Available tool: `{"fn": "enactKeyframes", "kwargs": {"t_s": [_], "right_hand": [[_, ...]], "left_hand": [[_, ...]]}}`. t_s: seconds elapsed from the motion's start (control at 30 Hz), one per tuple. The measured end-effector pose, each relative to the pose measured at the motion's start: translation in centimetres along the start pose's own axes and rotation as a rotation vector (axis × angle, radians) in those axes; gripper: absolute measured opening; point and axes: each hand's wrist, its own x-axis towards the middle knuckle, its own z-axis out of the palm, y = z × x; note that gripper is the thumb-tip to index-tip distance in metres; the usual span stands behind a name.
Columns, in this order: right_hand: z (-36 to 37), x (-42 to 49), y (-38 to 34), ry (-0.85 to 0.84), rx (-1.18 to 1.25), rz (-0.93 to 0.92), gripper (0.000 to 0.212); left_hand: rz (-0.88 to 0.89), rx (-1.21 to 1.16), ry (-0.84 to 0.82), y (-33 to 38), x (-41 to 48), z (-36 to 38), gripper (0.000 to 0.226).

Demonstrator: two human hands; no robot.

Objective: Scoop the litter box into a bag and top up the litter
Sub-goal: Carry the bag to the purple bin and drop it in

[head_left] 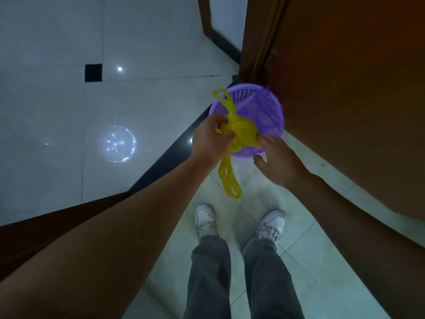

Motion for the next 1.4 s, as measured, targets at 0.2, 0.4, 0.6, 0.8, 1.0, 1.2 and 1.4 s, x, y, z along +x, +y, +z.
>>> {"fn": "enactKeyframes", "kwargs": {"t_s": [0.2, 0.4, 0.6, 0.8, 1.0, 1.2, 1.4], "right_hand": [[4.4, 2.3, 4.7, -0.032, -0.037, 0.026, 0.034], [7.1, 5.9, 7.0, -0.007, 0.054, 0.095, 0.029], [8.3, 8.1, 7.8, -0.01, 0.16, 0.143, 0.03], [8.6, 8.3, 8.2, -0.041, 0.225, 0.174, 0.024], [8.1, 7.5, 7.5, -0.031, 0.239, 0.195, 0.032], [6.0, 6.1, 6.3, -0.044, 0.098, 0.207, 0.036], [1.5, 4.1, 3.7, 0.0, -0.077, 0.206, 0.03]], "left_hand": [[-0.025, -0.026, -0.062, -3.2, 3.8, 6.1, 0.027], [-0.015, -0.025, -0.132, -4.5, 8.6, 9.6, 0.028], [0.006, 0.033, -0.128, -5.9, 11.5, 12.2, 0.034], [0.014, 0.136, -0.229, -5.9, 11.5, 13.6, 0.036], [0.111, 0.295, -0.514, -5.6, 10.2, 12.8, 0.042], [0.291, 0.522, -0.493, -5.0, 9.2, 10.4, 0.042], [0.498, 0.799, -0.298, -2.0, 6.4, 6.3, 0.047]]}}
